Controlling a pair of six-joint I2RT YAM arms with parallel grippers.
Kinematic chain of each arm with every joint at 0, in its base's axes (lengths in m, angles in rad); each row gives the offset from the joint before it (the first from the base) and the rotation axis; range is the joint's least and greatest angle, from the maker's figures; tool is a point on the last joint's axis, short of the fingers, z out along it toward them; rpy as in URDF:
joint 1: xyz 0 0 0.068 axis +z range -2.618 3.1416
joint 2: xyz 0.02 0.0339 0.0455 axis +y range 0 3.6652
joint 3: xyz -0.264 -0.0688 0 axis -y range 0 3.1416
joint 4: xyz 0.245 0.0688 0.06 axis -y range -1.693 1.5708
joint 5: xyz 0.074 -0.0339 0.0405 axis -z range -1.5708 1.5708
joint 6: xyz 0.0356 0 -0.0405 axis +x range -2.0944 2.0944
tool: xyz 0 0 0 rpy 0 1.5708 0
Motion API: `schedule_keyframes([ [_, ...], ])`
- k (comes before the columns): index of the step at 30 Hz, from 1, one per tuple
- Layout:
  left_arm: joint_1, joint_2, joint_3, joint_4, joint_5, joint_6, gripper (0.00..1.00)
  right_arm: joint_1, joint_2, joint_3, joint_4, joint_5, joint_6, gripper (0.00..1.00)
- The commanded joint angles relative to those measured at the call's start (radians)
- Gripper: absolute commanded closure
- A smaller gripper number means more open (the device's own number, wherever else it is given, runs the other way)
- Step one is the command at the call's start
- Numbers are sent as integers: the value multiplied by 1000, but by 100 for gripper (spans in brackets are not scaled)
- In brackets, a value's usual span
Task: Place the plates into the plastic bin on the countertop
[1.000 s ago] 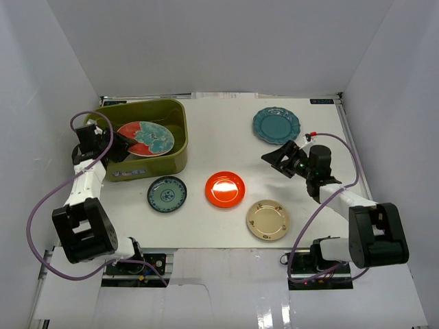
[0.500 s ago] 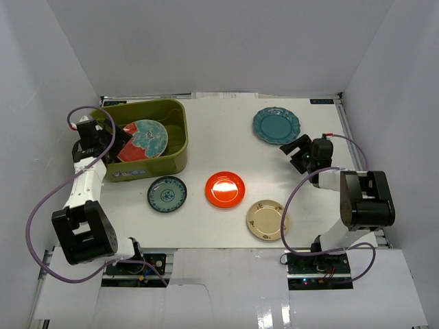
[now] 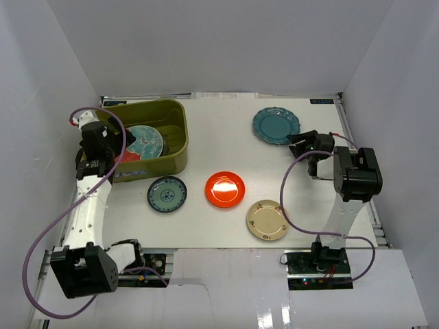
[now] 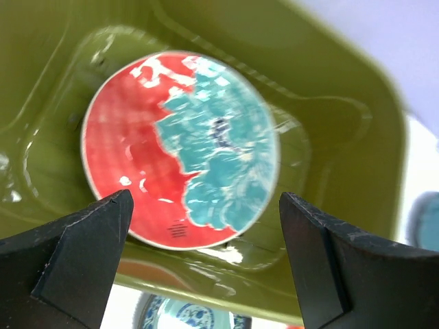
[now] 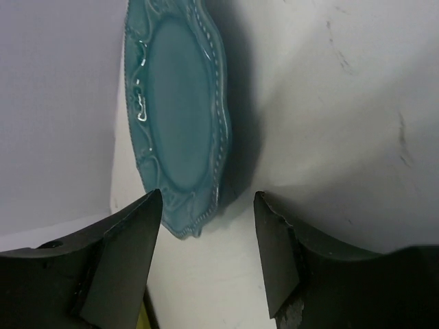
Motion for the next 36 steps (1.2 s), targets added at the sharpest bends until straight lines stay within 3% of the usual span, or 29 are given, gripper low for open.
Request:
schedule_keyframes([
  [1, -1, -55, 10, 28, 92, 34, 2, 1, 93, 53, 18, -17, 91, 38],
  [6, -7, -75, 62, 14, 295, 12, 2, 1, 176, 119, 20, -22, 114, 48],
  [11, -69, -69, 122, 14, 436, -20, 2, -2, 185, 98, 110, -44, 143, 92],
  [14, -124, -37, 160, 15, 475, -46, 2, -7, 124, 22, 204, -60, 152, 92],
  [23, -398, 141, 294, 55, 571, -107, 2, -13, -170, -204, 507, -301, 247, 92],
  [29, -546, 347, 409, 61, 565, -107, 3, 33, -381, -277, 465, -433, 232, 92],
  [36, -569, 514, 465, 88, 542, -150, 9, 170, -526, -320, 458, -468, 243, 92],
])
